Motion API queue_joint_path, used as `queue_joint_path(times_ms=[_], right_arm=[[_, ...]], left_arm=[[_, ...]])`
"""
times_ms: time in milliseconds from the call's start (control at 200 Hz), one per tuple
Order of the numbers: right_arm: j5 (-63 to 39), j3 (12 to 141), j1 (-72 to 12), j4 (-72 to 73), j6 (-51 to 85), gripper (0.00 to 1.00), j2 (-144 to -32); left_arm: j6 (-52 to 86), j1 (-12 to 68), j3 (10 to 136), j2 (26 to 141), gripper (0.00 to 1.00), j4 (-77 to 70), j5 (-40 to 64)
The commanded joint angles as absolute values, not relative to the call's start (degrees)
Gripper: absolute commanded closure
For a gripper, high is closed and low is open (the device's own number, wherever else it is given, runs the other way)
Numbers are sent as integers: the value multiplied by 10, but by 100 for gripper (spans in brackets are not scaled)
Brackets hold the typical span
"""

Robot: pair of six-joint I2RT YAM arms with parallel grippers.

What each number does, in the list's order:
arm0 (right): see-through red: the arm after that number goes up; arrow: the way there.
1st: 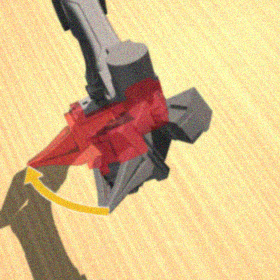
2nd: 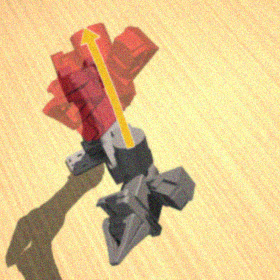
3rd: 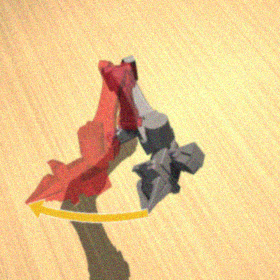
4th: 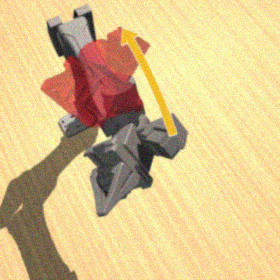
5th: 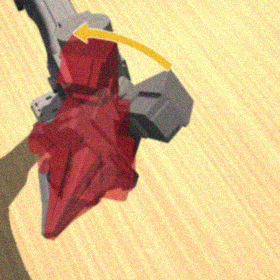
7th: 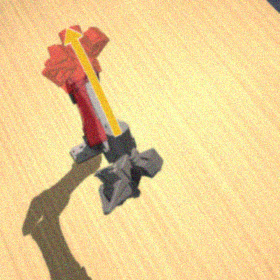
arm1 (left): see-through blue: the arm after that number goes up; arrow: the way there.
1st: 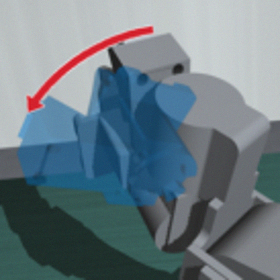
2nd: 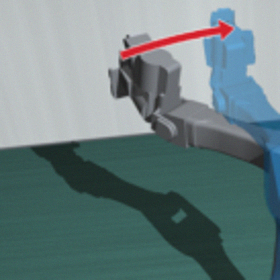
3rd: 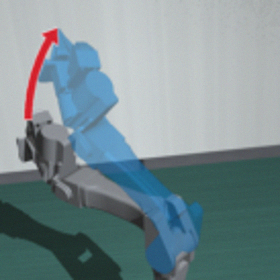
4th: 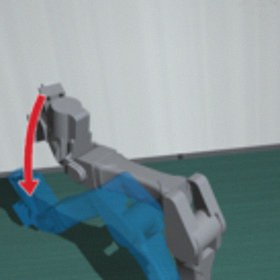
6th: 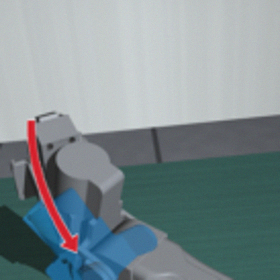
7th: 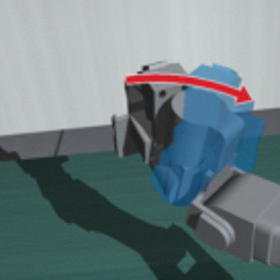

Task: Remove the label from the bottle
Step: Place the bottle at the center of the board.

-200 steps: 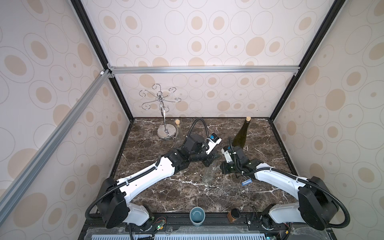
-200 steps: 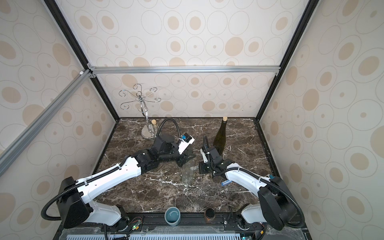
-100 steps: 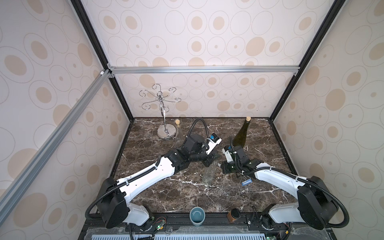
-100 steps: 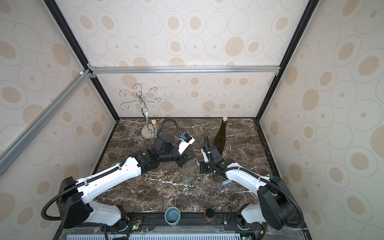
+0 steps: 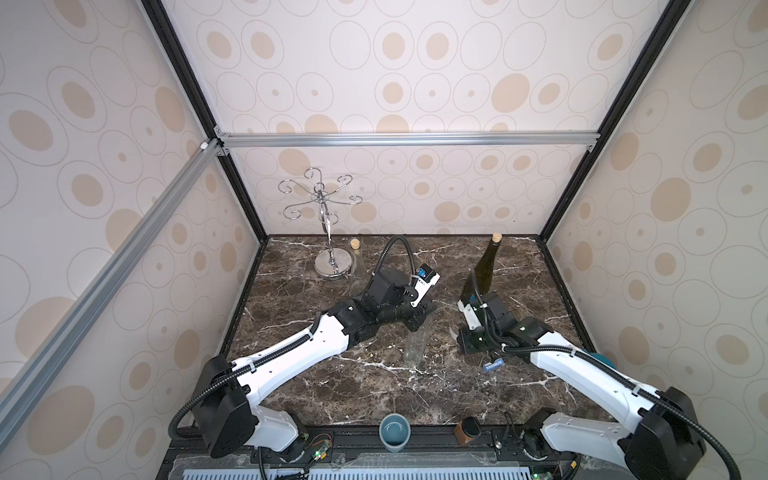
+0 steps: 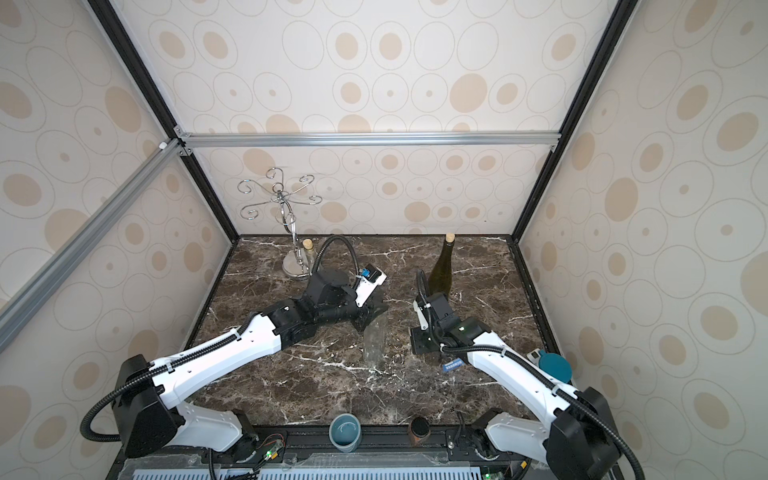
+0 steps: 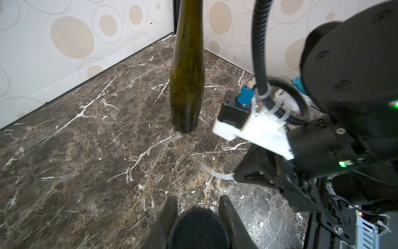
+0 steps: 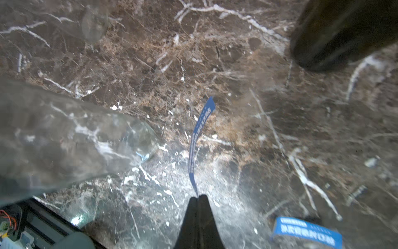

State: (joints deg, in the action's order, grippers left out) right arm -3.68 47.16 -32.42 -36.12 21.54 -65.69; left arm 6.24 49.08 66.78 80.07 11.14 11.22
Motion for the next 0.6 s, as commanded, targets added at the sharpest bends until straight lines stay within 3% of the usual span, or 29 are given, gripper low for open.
queue_joint_path(times_ms=[0, 240, 595], right_arm=[[5, 495, -321, -509, 214, 100, -639], [61, 533, -319, -630, 226, 100, -656], [57, 570, -310, -639, 211, 100, -759]], left_arm=[[63, 494, 688, 780, 96, 68, 74], [48, 493, 706, 797, 97, 41, 42], [32, 464, 767, 857, 97, 9, 46]])
